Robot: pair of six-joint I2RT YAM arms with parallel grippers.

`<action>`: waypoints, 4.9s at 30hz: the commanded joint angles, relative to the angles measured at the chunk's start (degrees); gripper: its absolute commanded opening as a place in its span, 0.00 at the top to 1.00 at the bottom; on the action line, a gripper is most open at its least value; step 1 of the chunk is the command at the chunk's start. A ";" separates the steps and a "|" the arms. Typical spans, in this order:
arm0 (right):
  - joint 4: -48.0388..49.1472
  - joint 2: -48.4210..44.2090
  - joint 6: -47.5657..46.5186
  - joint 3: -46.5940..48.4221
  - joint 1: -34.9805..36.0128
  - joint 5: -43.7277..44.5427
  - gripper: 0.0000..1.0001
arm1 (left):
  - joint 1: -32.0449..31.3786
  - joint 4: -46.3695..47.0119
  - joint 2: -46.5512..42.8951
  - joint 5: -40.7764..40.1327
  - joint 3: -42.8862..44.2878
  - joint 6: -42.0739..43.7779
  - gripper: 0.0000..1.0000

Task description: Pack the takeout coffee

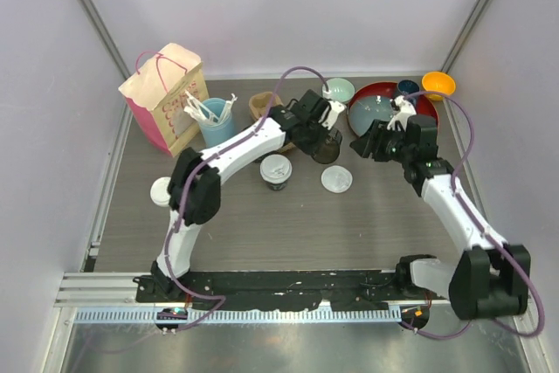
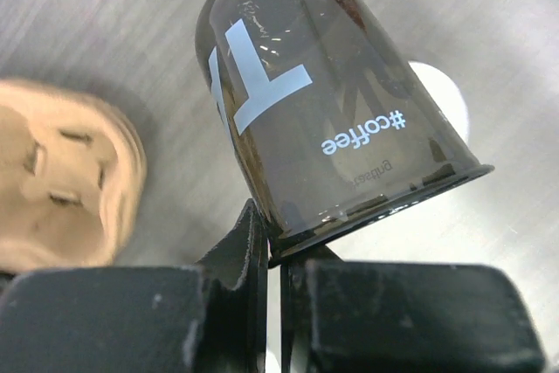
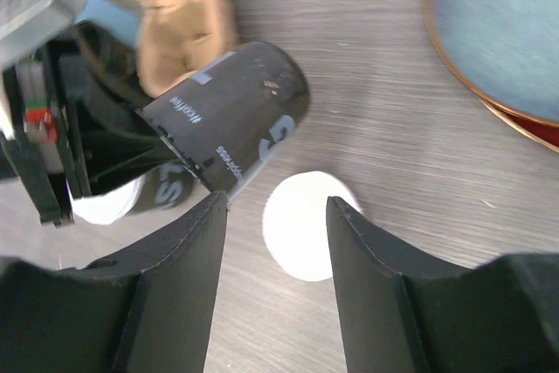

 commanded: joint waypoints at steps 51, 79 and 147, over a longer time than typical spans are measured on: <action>-24.58 6.20 -5.59 10.59 26.59 11.84 0.99 | 13.82 -13.01 -31.55 20.60 -14.77 -3.17 0.30; -24.94 6.39 -6.13 19.02 20.81 15.27 0.36 | 19.80 -13.71 -35.25 23.50 -17.85 0.35 0.28; -3.30 -18.14 -20.00 8.21 20.88 -1.61 0.99 | 6.62 -3.17 -32.53 24.02 -10.03 -0.09 0.26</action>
